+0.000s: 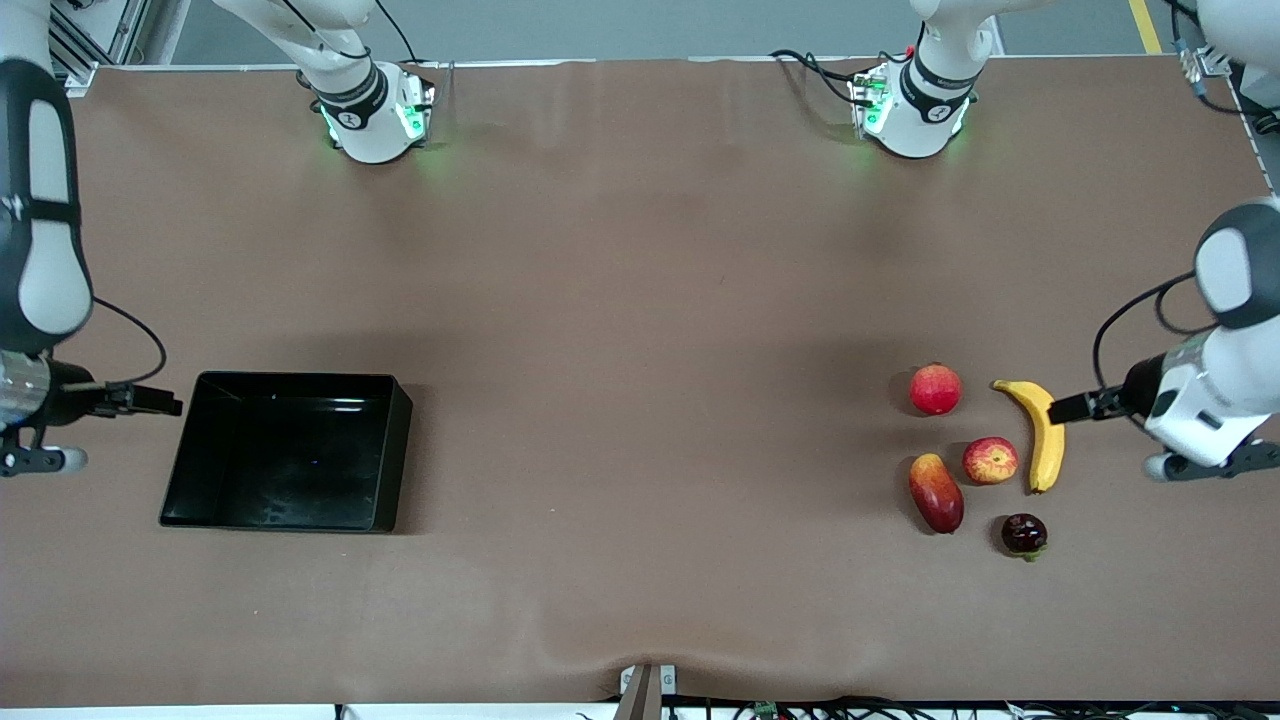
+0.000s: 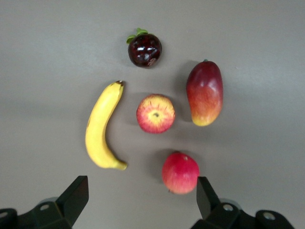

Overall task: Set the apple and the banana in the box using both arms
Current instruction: 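Grasp the yellow-red apple with the left gripper while the right gripper grips the box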

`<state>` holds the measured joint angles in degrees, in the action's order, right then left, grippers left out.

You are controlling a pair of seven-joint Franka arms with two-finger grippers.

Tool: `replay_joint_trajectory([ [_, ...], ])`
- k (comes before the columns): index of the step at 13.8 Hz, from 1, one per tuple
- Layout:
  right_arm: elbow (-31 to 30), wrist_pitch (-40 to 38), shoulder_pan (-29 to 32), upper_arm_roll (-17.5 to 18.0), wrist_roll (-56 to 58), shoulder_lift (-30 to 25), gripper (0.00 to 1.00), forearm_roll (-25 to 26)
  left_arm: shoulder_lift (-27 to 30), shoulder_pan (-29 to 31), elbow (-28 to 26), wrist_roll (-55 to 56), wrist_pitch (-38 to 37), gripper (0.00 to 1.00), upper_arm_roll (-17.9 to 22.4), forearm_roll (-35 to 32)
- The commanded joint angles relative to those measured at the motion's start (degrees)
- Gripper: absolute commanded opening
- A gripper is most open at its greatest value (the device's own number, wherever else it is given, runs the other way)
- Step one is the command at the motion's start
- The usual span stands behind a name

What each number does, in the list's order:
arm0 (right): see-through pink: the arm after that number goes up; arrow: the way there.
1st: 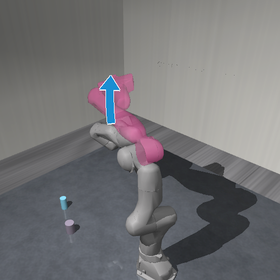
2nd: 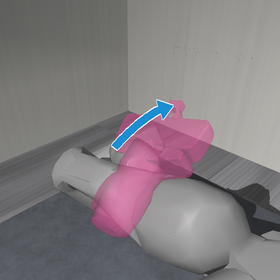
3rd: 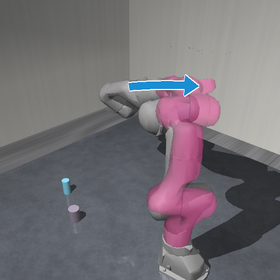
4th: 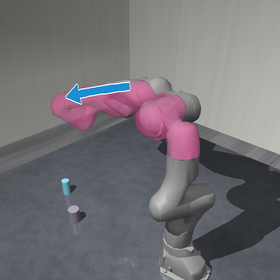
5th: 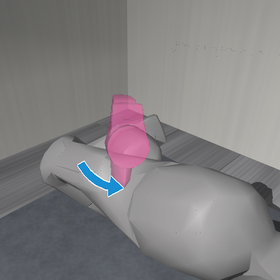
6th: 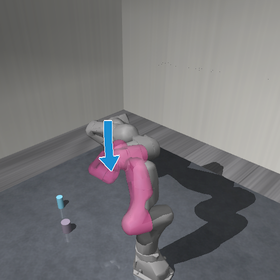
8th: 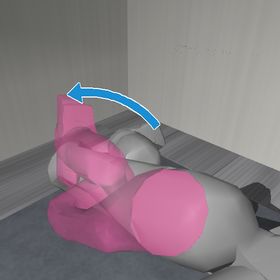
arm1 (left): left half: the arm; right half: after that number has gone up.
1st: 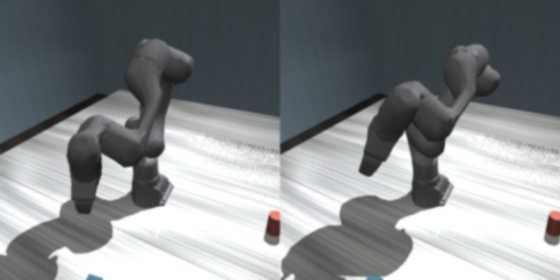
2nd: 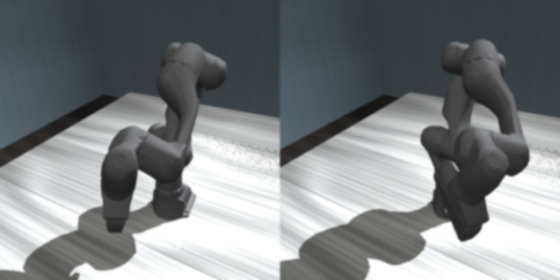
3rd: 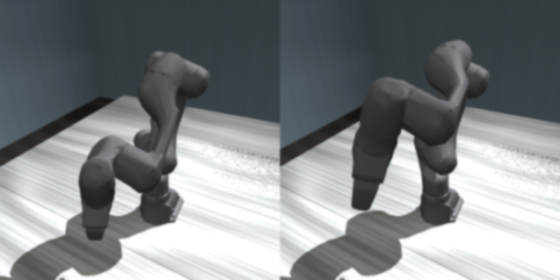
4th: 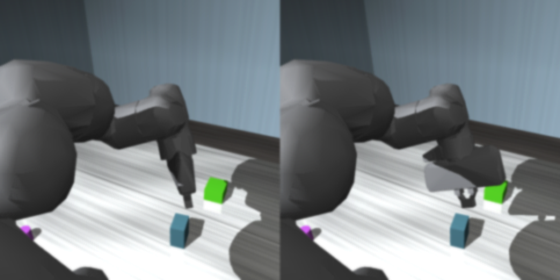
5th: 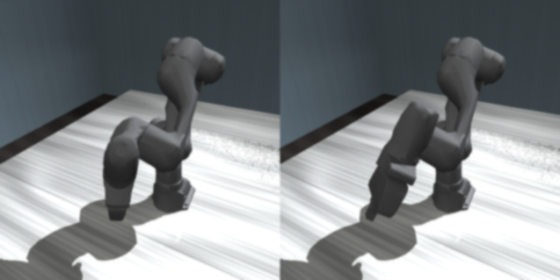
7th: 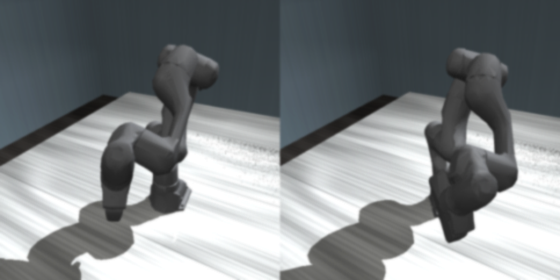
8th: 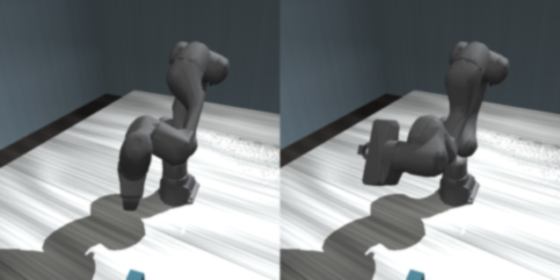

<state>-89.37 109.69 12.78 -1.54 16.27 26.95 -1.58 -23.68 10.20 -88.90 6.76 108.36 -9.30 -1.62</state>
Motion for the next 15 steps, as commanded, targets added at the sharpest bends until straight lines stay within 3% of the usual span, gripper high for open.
replay_joint_trajectory([
  [1,1.04,6.03,3.21,0.92,6.3,5.46,1.0,0.35,-2.5,0.44,-0.75,0.36,2.81,1.0,-0.28,0.48],
  [7,1.04,9.49,3.13,0.92,7.9,12.15,1.0,-0.09,-10.15,0.61,-0.75,-0.07,8.79,1.0,-0.2,0.39],
  [15,0.25,13.96,1.64,0.92,9.84,14.09,1.0,0.52,-16.04,0.35,-0.13,-0.43,15.55,1.0,-0.28,0.65],
])
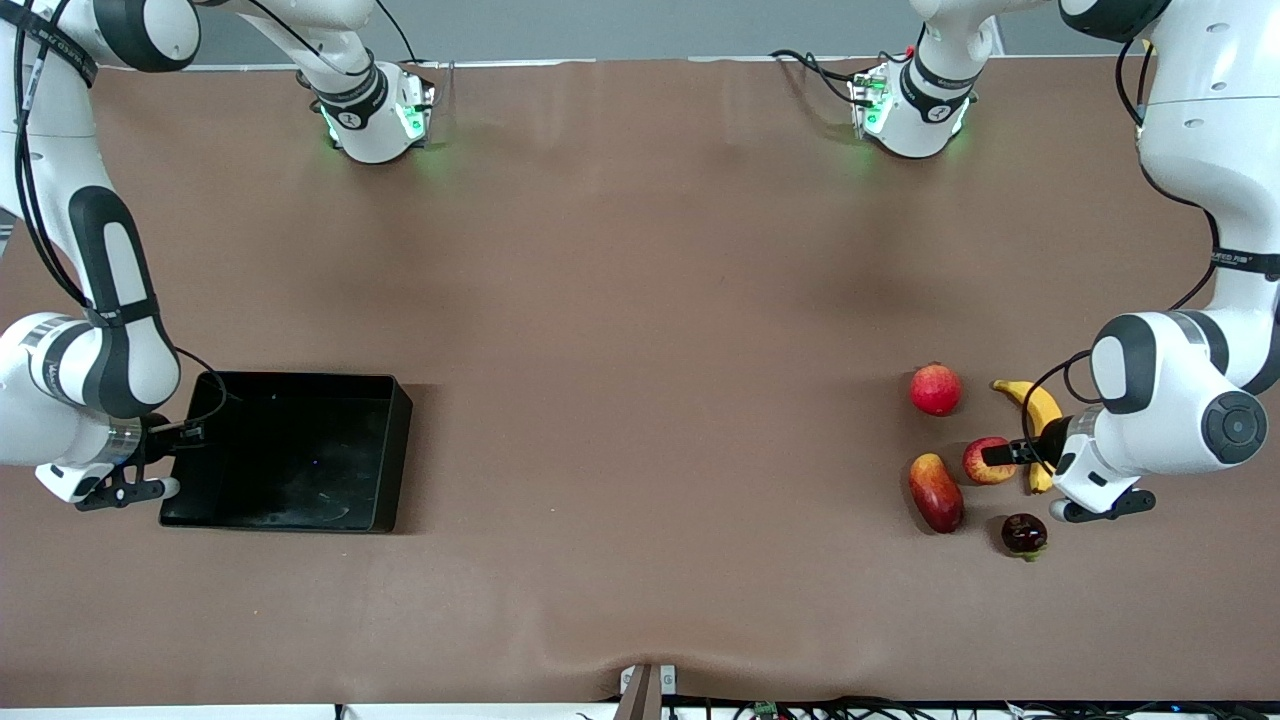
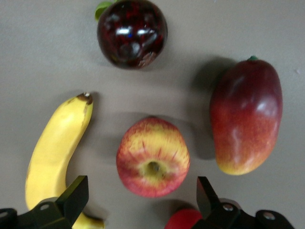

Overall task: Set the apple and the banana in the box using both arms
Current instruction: 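Grasp the yellow-red apple with the left gripper while the right gripper grips the box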

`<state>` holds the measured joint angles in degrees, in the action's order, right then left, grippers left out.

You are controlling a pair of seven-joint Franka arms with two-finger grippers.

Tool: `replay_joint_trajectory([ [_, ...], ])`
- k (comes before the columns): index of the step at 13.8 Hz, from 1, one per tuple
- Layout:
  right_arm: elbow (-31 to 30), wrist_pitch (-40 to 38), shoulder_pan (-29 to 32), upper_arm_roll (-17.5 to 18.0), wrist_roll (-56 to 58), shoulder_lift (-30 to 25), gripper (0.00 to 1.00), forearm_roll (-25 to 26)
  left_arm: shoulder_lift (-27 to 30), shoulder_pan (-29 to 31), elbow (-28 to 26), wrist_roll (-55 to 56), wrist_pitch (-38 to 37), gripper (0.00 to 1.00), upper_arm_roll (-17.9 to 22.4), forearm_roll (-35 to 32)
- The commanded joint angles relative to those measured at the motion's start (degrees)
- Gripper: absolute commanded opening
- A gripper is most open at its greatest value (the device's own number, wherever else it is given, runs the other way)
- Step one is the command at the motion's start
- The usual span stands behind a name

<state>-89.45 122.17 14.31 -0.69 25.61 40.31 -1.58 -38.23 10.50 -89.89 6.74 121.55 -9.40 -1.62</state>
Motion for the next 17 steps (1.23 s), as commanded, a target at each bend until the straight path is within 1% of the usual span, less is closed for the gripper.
replay_joint_trajectory([
  [1,-0.98,3.32,-0.34,0.08,-0.37,0.64,1.0,0.35,-2.11,-0.04,0.86,-0.41,3.59,1.0,-0.18,0.92],
  [2,-1.51,4.03,-0.43,-0.01,-1.95,0.47,0.99,0.52,-2.29,-0.13,0.86,-0.33,4.13,1.0,-0.18,1.01],
  [3,-1.52,3.95,-0.43,-0.01,-2.66,0.29,0.77,0.61,-2.72,-0.13,0.77,-0.15,4.31,1.0,-0.18,1.09],
  [4,-1.52,3.86,-0.43,-0.1,-2.76,0.29,0.4,0.61,-3.08,-0.13,0.86,-0.15,4.4,1.0,-0.18,1.1],
  [5,-1.61,3.43,-0.43,-0.1,-3.37,0.29,0.0,0.61,-3.34,-0.13,0.77,-0.15,4.48,1.0,-0.18,1.1],
  [6,-1.61,2.99,-0.34,-0.01,-5.89,0.2,0.0,0.61,-3.69,-0.05,0.77,-0.15,4.49,1.0,-0.18,1.18],
  [8,-1.61,2.63,-0.25,-0.01,-6.54,0.2,0.0,0.61,-3.96,0.04,0.51,-0.5,4.57,1.0,-0.18,1.18],
  [9,-1.7,2.63,-0.25,-0.01,-6.54,0.2,0.0,0.7,-4.22,0.13,0.42,-0.41,4.57,0.94,-0.18,1.18],
  [10,-1.7,2.63,-0.17,-0.1,-6.45,0.12,0.0,0.7,-4.22,0.22,0.42,-0.5,4.57,0.68,-0.18,1.18],
  [12,-1.17,2.37,0.97,0.08,-6.19,-0.58,0.0,0.53,-3.87,0.13,0.42,-0.68,4.31,0.14,-0.18,1.1],
  [13,-0.39,2.19,0.72,0.16,-6.27,-1.11,0.0,0.44,-3.52,0.22,0.5,-0.68,4.14,0.0,-0.18,1.1],
  [14,-0.2,1.06,0.89,0.16,-6.18,-3.12,0.0,0.35,-2.91,0.13,0.51,-0.42,3.7,0.0,-0.35,1.01],
  [15,-0.2,-1.39,1.5,0.25,-5.49,-5.23,0.0,0.18,-2.12,-0.48,0.85,0.2,1.95,0.0,-0.61,1.01],
  [17,0.24,-3.77,2.12,0.34,-3.2,-8.92,0.0,-0.35,0.42,-1.01,1.21,0.55,-1.47,0.0,-0.7,0.92],
])
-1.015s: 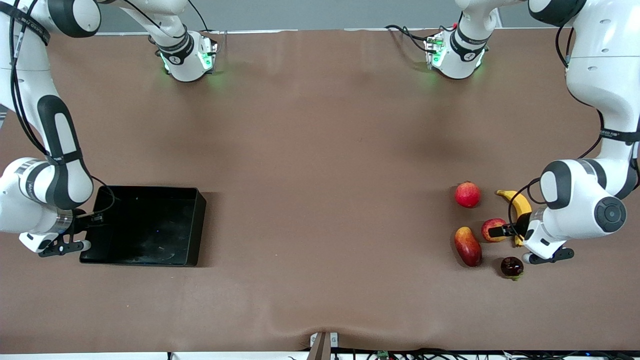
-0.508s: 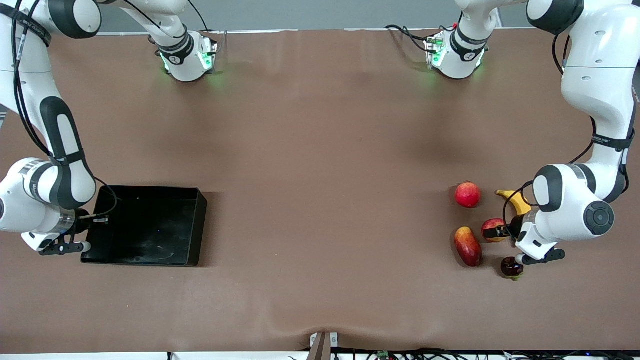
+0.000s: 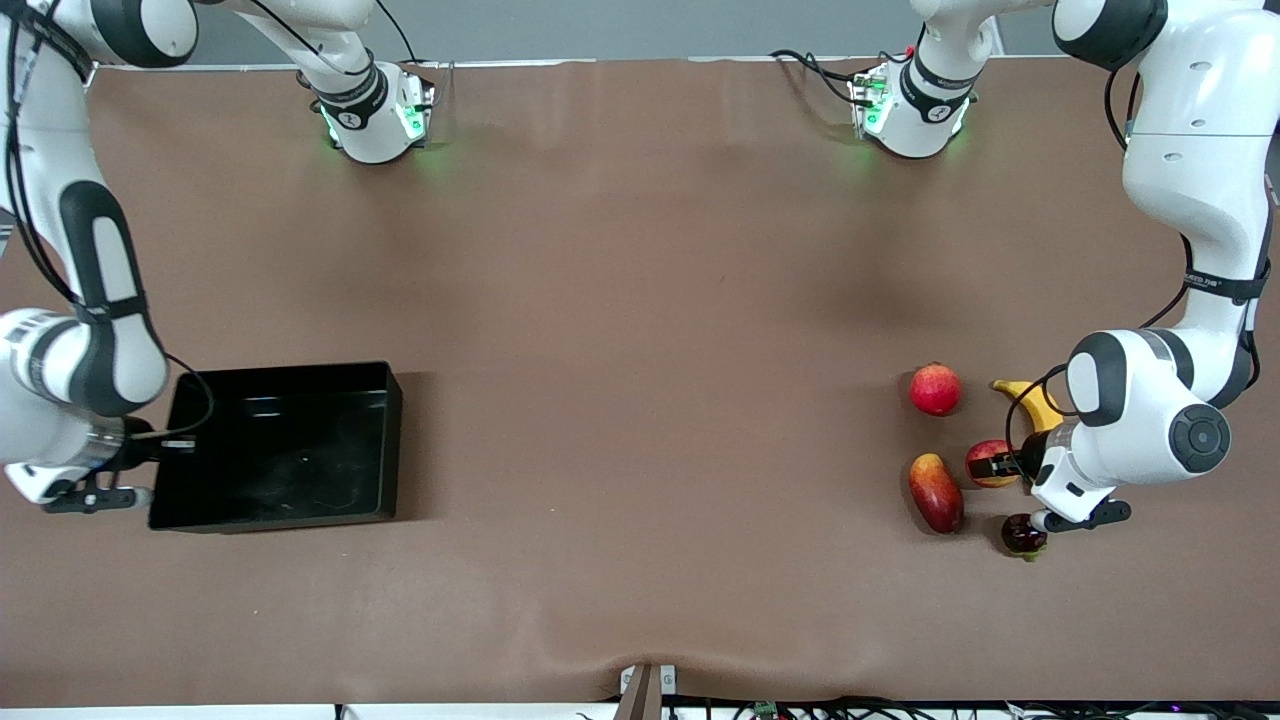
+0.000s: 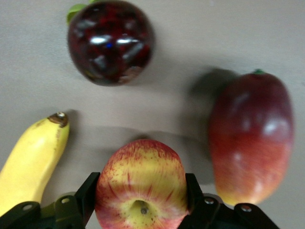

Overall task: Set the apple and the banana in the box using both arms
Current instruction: 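Slide the black box toward the fruit with the right gripper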

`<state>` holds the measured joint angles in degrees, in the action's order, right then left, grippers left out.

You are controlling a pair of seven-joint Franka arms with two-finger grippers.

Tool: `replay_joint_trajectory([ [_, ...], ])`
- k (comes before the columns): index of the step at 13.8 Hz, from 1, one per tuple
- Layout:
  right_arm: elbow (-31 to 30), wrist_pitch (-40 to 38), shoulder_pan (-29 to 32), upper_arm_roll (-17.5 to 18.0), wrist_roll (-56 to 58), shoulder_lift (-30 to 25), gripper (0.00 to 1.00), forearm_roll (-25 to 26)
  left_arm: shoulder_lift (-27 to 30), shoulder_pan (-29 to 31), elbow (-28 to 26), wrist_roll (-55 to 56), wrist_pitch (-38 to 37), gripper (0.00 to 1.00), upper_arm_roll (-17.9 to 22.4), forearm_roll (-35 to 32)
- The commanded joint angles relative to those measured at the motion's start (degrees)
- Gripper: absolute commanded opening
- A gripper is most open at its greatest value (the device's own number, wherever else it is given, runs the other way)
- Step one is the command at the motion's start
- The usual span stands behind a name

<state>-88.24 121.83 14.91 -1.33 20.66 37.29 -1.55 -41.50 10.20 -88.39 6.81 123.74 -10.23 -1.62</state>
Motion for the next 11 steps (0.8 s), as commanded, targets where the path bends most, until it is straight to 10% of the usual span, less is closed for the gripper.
replay_joint_trajectory([
  [1,-0.97,-5.79,1.18,0.98,1.66,-8.09,0.0,-0.39,4.92,-0.71,-0.03,0.49,-6.38,0.0,0.04,0.66],
  [11,0.0,-20.41,-12.69,3.7,-3.49,-16.55,0.0,-8.11,13.2,-3.34,2.26,0.57,-18.79,0.0,-2.59,0.74],
])
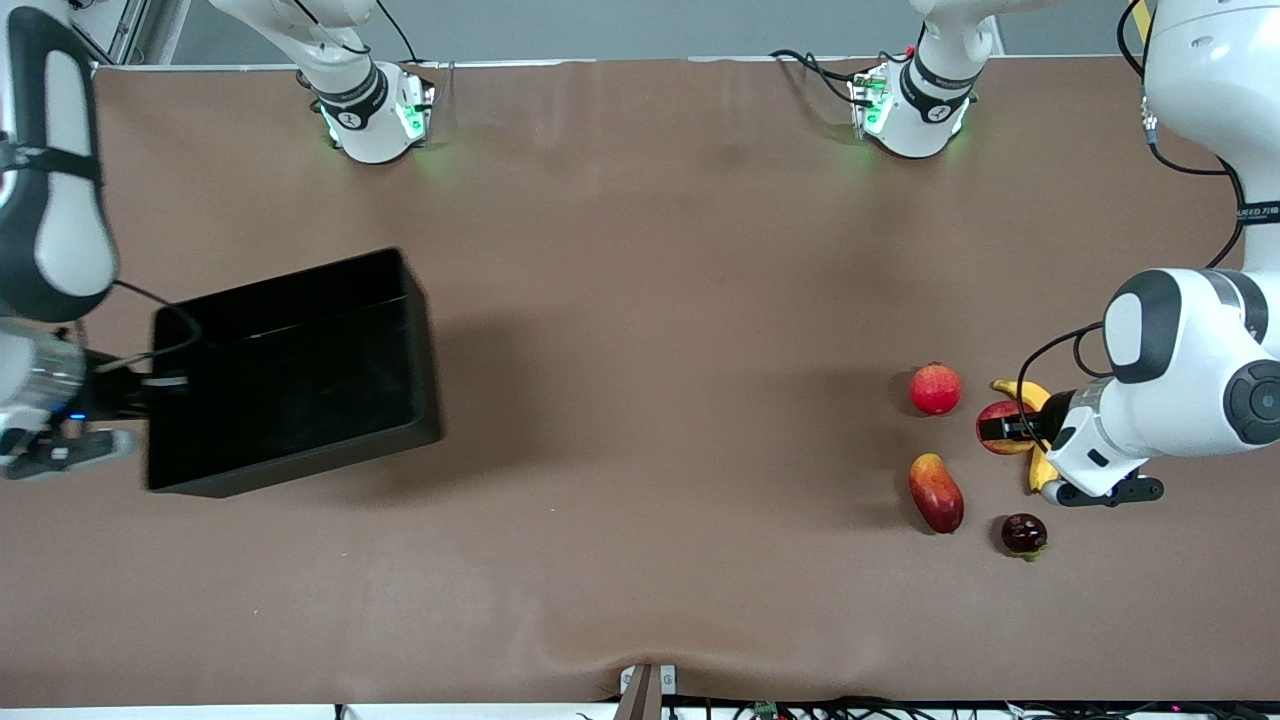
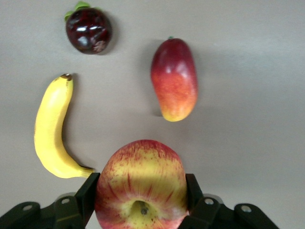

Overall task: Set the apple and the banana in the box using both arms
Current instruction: 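Slide the black box toward the fruit with the right gripper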

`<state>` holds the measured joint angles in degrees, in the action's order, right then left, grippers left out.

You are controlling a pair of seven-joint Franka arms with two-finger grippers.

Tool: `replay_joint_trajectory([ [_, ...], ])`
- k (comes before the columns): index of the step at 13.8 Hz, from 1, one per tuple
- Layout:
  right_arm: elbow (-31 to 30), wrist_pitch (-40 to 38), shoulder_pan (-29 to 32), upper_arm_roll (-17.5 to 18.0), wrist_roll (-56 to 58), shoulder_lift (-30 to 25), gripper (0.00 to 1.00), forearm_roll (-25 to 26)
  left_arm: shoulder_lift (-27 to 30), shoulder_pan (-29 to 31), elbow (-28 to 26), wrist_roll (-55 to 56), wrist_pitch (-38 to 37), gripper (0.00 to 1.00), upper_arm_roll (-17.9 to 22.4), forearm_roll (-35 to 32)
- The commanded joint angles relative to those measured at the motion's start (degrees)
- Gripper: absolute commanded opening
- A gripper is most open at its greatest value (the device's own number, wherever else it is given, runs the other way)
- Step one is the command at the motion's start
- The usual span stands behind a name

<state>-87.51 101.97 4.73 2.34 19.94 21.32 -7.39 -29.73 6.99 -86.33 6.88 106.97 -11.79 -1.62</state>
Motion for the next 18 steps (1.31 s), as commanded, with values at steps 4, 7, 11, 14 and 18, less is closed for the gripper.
replay_joint_trajectory([
  [4,-1.09,2.08,-13.76,-0.06,-18.06,-0.14,0.0,-2.99,3.0,-0.14,0.2,0.51,-3.17,0.0,-2.35,0.3],
  [7,-1.44,4.29,-19.39,-0.06,-24.84,0.21,0.0,-2.99,3.27,-0.23,0.11,0.59,-3.17,0.0,-2.79,0.39],
  [11,-1.53,6.3,-27.12,-0.15,-37.93,1.26,0.0,-2.81,4.32,0.04,-0.07,0.51,-4.49,0.0,-3.76,0.39],
  [14,-1.53,11.56,-33.63,-0.15,-52.25,4.16,0.0,-2.55,4.41,-0.22,0.28,0.59,-4.66,0.0,-3.76,0.3],
  [18,-1.0,19.31,-40.14,-0.15,-62.83,10.22,0.0,-1.93,4.33,-1.8,0.28,3.05,-4.66,0.0,-3.85,0.39],
])
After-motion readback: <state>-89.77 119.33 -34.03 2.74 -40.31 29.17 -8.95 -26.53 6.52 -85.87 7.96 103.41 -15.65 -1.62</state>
